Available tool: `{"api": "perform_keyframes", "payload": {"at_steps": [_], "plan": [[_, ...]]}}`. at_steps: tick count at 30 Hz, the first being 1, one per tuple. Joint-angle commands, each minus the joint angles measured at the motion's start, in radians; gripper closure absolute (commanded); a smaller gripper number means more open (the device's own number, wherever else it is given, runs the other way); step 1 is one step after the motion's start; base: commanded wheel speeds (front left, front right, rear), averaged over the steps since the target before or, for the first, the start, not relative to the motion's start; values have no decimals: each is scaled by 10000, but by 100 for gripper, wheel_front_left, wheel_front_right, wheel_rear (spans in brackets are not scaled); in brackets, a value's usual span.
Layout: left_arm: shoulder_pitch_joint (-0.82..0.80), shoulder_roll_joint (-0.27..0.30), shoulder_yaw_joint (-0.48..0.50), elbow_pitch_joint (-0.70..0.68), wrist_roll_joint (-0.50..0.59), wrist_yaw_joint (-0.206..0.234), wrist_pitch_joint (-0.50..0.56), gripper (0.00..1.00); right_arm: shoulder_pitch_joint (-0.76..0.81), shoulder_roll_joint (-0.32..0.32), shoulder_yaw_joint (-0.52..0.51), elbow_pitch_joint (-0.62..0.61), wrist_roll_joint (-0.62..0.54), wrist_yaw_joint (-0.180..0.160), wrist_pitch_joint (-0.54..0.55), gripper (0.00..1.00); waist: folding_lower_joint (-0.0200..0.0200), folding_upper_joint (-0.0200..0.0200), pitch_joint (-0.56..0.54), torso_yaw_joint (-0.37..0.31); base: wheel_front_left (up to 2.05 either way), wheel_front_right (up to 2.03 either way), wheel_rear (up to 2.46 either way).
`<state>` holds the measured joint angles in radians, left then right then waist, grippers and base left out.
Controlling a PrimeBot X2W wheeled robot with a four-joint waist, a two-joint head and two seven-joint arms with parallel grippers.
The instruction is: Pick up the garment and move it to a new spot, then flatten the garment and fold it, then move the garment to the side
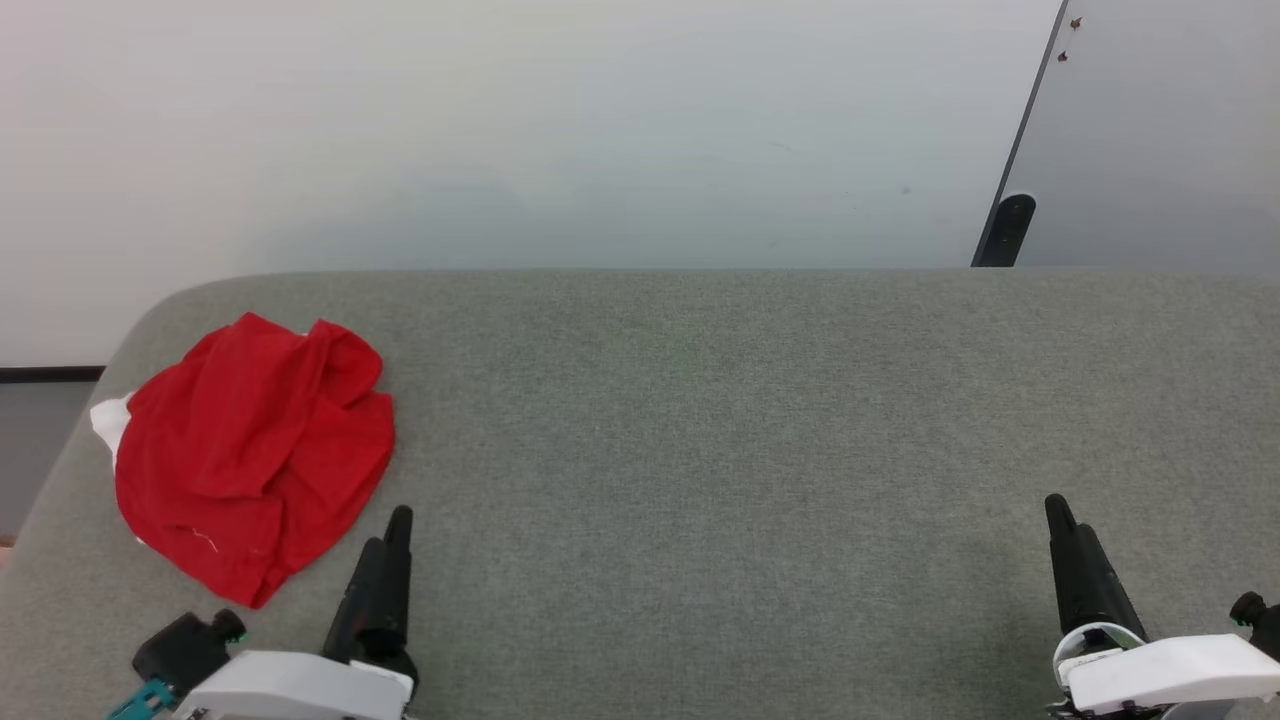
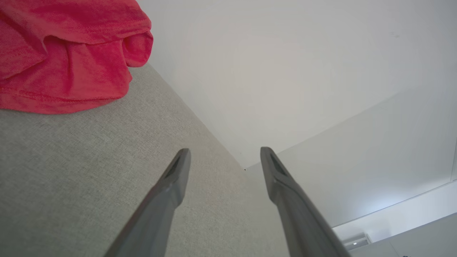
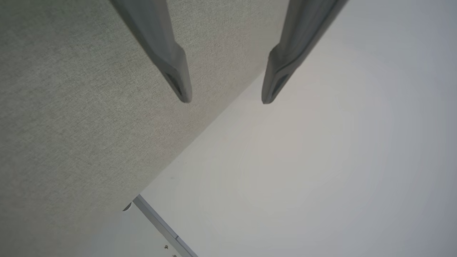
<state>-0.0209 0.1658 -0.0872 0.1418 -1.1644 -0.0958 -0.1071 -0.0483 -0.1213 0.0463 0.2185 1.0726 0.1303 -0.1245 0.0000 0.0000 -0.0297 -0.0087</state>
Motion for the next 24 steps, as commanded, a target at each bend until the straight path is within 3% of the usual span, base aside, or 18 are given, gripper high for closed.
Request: {"api": "perform_keyframes", "payload": {"at_steps": [1,12,24], "plan": [[-169,146,-128,-64,486,109,-122,0,-190,-6,-20,-89,-641,4,-104,0,0,0,-11,-2,0,0,0],[-239,523,-635,-21,2813,627,-605,0,-135,341,-471,-262,-3798,5,-225,0,0,0,-58,-10,0,0,0],[-224,474,-460,-453,5367,801,-909,0,-27,567,-663,-520,-5799,5,-264,0,0,0,-122,-28,0,0,0]]}}
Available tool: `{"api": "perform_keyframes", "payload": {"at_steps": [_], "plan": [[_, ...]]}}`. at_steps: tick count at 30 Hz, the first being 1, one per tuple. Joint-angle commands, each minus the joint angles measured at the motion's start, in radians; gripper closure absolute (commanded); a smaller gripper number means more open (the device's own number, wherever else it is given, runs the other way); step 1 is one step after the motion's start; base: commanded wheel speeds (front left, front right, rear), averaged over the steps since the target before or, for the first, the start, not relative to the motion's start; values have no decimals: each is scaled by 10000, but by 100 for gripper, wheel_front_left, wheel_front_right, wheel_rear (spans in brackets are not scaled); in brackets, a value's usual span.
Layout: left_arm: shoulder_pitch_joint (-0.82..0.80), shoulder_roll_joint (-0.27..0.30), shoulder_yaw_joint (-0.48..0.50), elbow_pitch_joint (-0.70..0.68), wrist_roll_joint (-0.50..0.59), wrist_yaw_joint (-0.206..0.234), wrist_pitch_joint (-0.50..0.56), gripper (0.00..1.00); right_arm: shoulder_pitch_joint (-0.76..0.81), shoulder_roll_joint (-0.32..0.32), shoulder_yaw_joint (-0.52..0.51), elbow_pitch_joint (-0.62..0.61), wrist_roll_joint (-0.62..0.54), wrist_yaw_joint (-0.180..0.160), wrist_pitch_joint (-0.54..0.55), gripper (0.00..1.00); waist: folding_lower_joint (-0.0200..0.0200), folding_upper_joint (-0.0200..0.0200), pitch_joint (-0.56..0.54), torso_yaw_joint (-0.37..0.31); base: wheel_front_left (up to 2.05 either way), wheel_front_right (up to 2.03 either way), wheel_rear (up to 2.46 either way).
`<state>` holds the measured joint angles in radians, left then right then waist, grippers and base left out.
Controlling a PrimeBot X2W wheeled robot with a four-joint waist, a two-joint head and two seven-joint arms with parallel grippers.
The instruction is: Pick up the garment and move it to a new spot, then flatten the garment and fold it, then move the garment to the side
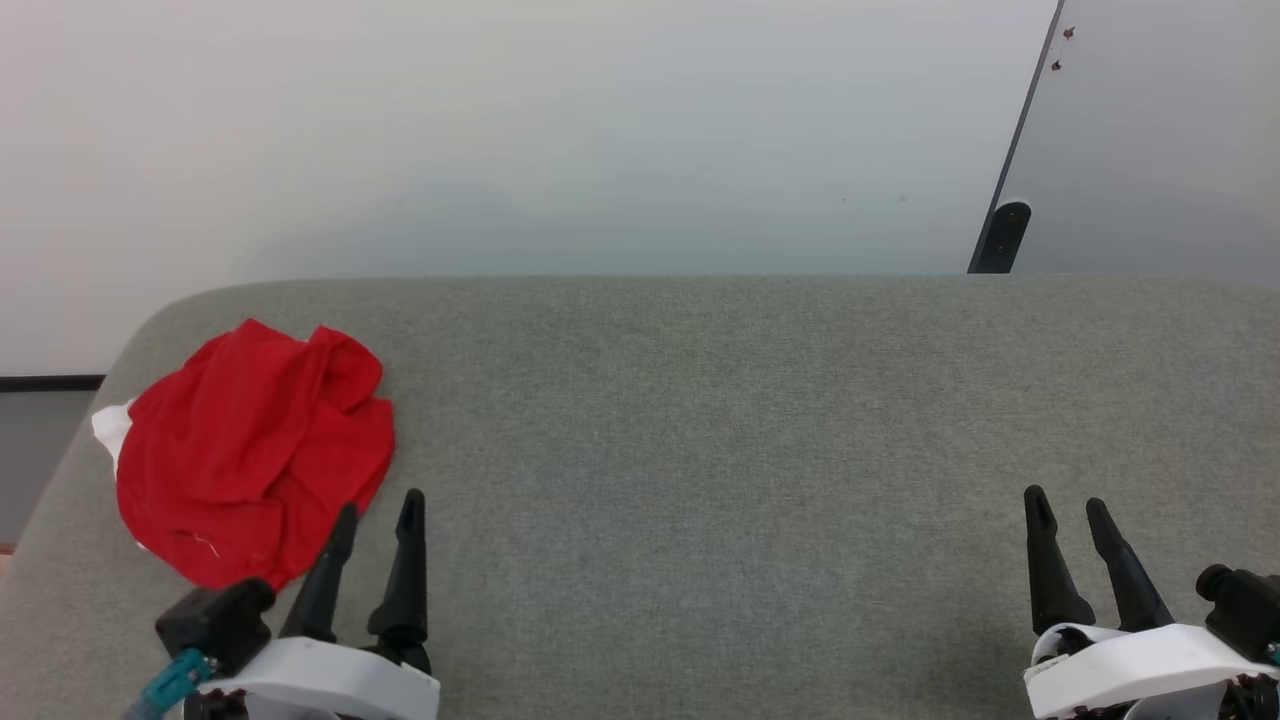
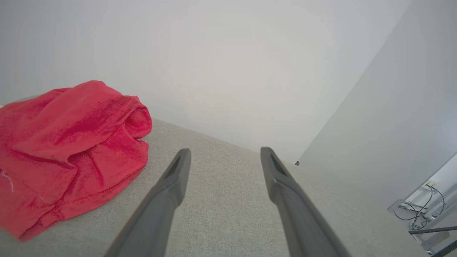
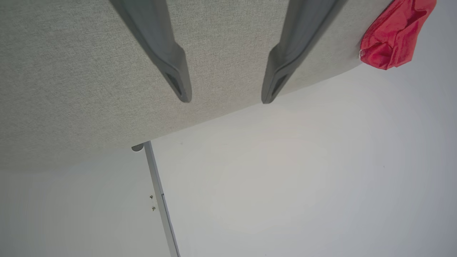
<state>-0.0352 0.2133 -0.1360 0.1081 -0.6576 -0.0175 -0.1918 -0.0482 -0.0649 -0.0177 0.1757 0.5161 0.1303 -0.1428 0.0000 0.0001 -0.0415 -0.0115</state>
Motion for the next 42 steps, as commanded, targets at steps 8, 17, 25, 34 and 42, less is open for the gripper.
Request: {"api": "perform_keyframes", "payload": {"at_steps": [8,17,25,34,42], "plan": [[57,-177,180,-178,1672,-196,-246,0,30,78,-72,-212,-1116,6,-108,0,0,-1,-45,7,0,0,0],[132,-356,354,-175,2676,-403,-404,0,102,110,-48,-318,-1871,6,-194,0,0,-1,-100,9,0,0,0],[182,-528,493,-138,3463,-619,-558,0,177,126,-5,-391,-2503,7,-256,0,0,-1,-178,47,0,0,0],[95,-656,609,174,4171,-727,-712,0,322,136,99,-457,-3112,7,-280,0,0,-1,-354,546,0,0,0],[28,-679,834,460,4351,-643,-723,0,379,144,454,-361,-3141,7,-227,0,0,-1,-531,1446,0,0,0]]}}
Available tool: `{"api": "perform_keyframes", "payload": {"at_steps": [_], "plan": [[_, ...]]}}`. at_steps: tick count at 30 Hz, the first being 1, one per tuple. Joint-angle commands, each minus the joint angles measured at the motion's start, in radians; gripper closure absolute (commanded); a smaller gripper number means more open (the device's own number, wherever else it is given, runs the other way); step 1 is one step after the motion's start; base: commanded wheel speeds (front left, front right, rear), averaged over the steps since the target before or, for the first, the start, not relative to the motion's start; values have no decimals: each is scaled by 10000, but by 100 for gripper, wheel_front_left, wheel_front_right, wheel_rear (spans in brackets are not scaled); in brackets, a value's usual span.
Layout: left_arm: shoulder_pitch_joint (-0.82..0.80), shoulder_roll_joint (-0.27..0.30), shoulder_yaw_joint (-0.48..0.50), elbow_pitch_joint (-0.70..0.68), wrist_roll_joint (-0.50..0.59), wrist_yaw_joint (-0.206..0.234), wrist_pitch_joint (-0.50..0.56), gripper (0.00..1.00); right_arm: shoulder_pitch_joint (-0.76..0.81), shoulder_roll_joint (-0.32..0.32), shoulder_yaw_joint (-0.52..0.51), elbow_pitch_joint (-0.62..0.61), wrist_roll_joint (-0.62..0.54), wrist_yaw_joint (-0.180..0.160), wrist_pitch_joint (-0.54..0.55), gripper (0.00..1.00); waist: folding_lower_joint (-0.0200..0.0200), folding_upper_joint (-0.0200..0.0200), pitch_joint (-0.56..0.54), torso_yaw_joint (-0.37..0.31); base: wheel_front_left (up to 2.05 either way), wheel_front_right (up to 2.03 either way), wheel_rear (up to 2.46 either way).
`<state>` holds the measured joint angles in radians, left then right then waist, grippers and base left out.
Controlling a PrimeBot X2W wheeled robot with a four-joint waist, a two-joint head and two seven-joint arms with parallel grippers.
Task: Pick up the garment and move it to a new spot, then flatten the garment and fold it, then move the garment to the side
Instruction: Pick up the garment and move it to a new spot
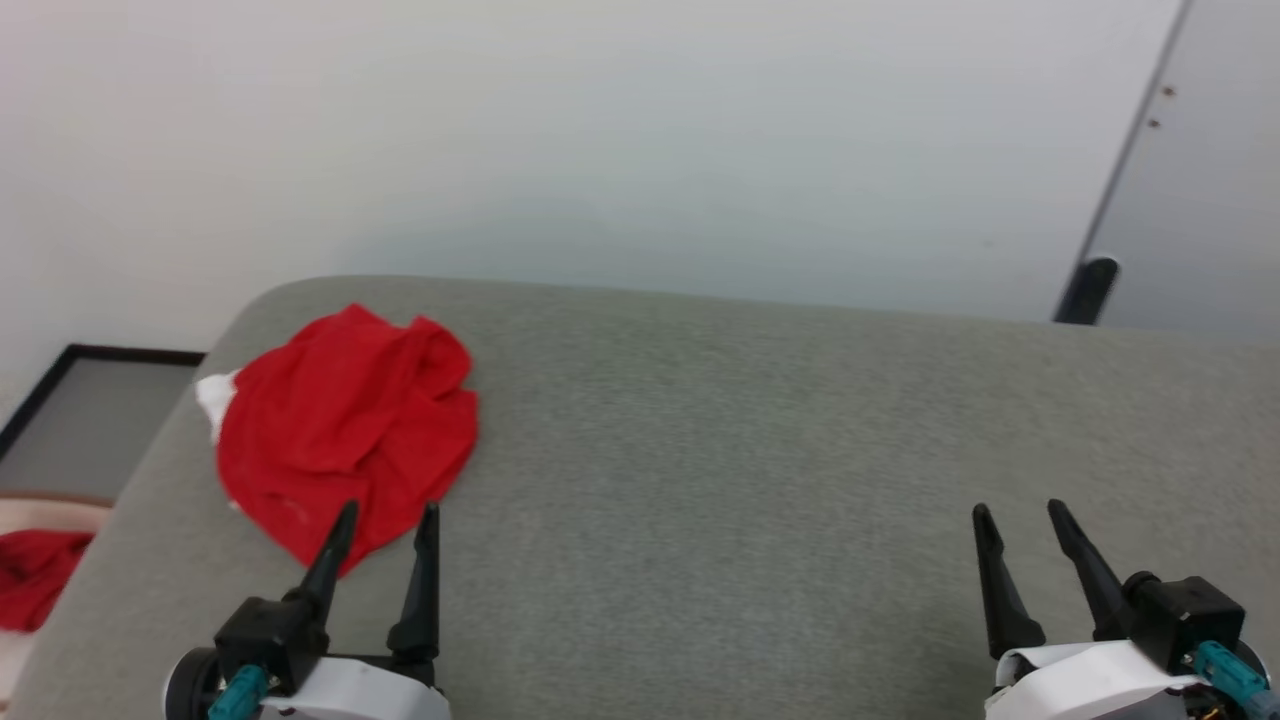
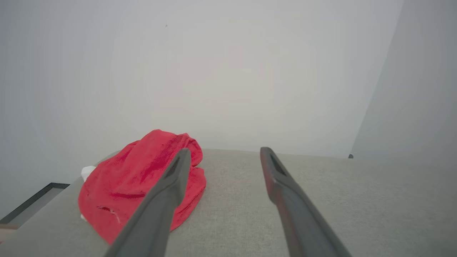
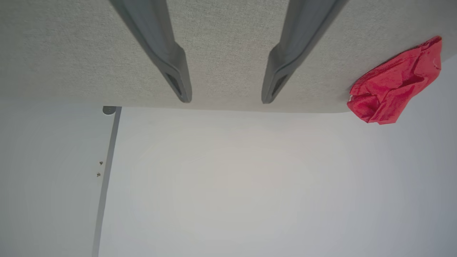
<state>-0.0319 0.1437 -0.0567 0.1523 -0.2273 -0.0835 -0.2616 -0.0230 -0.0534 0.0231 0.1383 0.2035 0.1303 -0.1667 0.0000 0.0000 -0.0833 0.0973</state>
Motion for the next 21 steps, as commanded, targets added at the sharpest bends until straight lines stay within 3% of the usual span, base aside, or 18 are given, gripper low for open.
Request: {"api": "perform_keyframes", "payload": {"at_steps": [1,14,21], "plan": [[1,29,75,27,41,17,-25,0,134,30,77,26,2,7,10,0,0,0,-136,493,0,0,0],[339,95,280,-167,101,225,-13,0,1,37,632,246,184,7,-93,0,0,0,-307,2204,0,0,0],[87,33,329,-68,-443,90,271,0,-26,36,687,346,246,7,-154,0,0,0,-213,2567,0,0,0]]}}
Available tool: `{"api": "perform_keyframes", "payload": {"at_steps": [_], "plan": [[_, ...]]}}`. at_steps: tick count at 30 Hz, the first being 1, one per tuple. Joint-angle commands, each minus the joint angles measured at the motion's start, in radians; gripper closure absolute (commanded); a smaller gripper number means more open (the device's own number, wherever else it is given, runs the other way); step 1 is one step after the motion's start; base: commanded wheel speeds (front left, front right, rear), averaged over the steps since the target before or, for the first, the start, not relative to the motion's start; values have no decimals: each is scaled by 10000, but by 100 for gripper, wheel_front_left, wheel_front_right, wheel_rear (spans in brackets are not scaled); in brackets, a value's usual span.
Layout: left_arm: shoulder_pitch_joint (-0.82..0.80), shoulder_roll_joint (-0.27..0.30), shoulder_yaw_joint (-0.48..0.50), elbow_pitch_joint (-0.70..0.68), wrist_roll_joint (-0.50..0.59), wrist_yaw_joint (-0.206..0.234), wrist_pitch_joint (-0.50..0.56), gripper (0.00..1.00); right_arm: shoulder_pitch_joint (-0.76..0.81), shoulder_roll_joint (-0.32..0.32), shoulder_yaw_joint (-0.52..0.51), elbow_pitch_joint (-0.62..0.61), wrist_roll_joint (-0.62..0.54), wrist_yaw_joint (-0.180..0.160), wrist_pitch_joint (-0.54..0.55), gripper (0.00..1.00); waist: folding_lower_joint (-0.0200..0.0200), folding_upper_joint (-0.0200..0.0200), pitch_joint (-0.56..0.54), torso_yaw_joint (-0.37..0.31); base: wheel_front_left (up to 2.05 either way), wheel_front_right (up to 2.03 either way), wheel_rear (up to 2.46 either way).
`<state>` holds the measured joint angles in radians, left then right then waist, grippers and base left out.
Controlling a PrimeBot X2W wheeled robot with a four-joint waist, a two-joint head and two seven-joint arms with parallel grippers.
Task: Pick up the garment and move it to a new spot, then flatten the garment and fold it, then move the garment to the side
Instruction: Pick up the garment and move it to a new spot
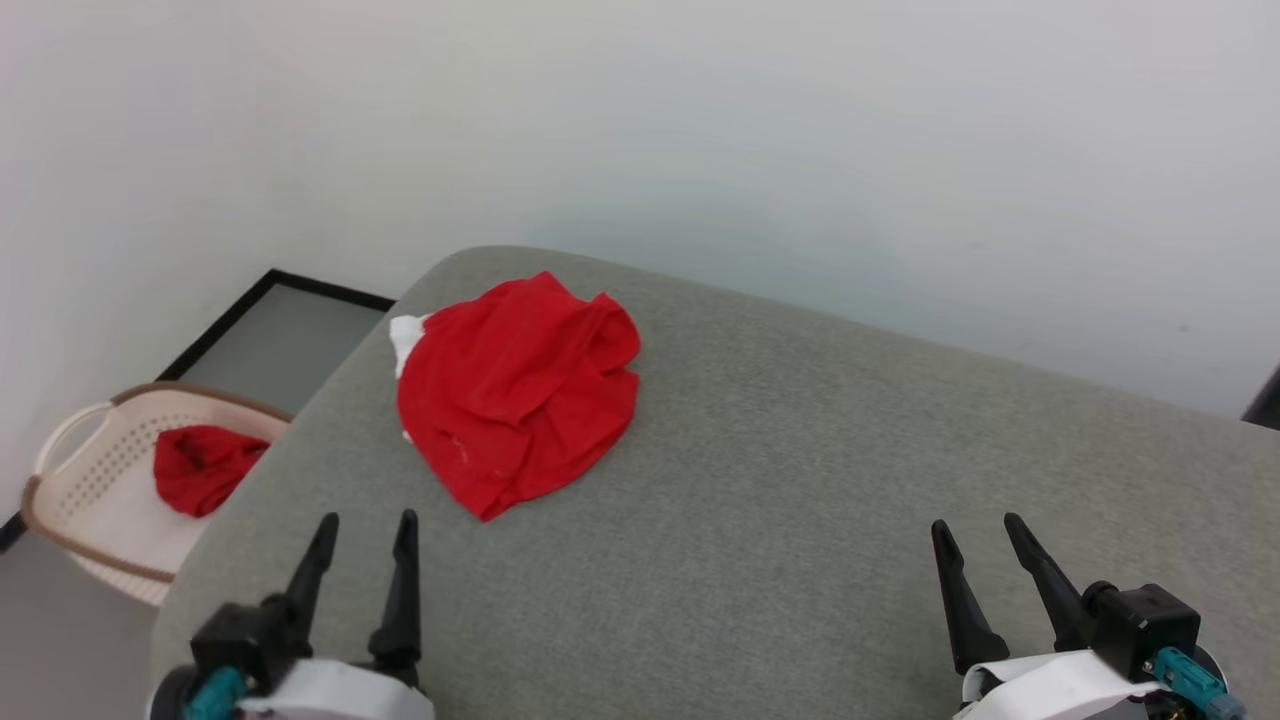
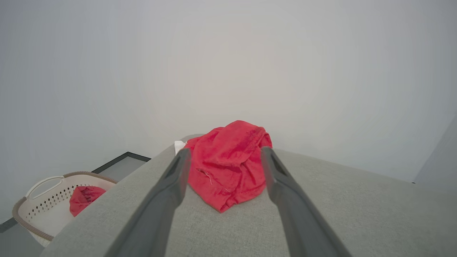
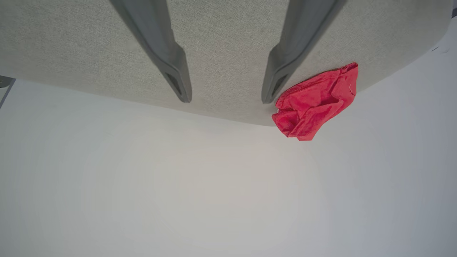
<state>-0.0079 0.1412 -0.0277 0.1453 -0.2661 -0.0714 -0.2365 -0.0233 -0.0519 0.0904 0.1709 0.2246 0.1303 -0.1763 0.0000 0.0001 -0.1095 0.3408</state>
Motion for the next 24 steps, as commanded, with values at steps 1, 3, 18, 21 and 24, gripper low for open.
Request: {"api": "perform_keyframes", "payload": {"at_steps": [1,3,18,21,24], "plan": [[-244,49,55,19,-183,-53,136,0,-39,21,22,16,58,7,-48,0,0,-1,93,126,0,0,0],[-509,69,86,16,-385,-121,380,0,-88,17,4,-5,39,7,-26,0,0,-1,217,75,0,0,0],[-4788,1370,913,1199,-2771,-408,4111,0,-955,-308,-172,-794,-352,7,341,0,0,-1,2671,-1288,0,0,0],[-5739,1848,1071,1741,-3070,-306,5163,0,-1216,-407,-155,-985,-362,7,394,0,0,-1,3270,-1640,0,0,0],[-6615,2141,1046,2233,-3356,-218,6269,0,-1395,-505,-217,-1155,-375,6,411,0,0,-1,3780,-1894,0,0,0]]}}
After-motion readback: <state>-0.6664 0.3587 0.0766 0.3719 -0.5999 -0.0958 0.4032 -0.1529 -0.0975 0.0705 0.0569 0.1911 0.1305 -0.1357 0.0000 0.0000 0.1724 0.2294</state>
